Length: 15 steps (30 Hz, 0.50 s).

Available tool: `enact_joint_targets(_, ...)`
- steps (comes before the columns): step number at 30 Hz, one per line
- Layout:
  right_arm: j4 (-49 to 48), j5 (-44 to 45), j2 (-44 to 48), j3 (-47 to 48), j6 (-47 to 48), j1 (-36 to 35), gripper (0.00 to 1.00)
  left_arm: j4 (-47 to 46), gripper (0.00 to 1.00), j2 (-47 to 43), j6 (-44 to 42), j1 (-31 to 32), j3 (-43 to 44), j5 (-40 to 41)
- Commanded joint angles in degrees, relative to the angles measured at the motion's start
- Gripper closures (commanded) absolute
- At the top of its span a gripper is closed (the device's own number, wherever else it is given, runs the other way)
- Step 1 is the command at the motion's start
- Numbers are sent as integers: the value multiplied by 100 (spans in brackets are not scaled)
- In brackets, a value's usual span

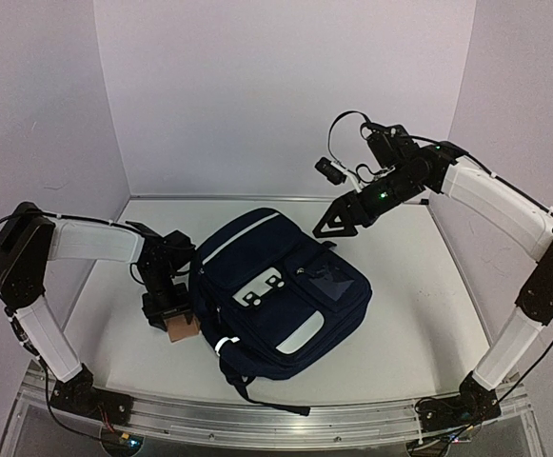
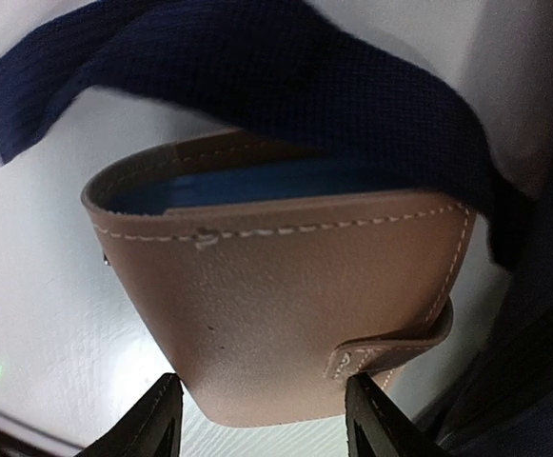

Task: Pack the student bag
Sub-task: Move the personal item to the center of the board.

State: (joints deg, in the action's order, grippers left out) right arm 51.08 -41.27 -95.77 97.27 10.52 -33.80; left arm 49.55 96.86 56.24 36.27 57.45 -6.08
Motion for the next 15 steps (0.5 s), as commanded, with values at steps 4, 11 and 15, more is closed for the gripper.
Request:
enact_joint_targets(4,10,86,330,-90,90,0,15,2559,42,-381,186,126,548,1317)
enact_joint_targets(11,7,-1,231,-9,82,5,15,2197,35,-980,-244,126,669,1213)
enact_joint_targets(15,-1,-4,183,53,64,4,15,1114,31,-1158,-37,130,572,655)
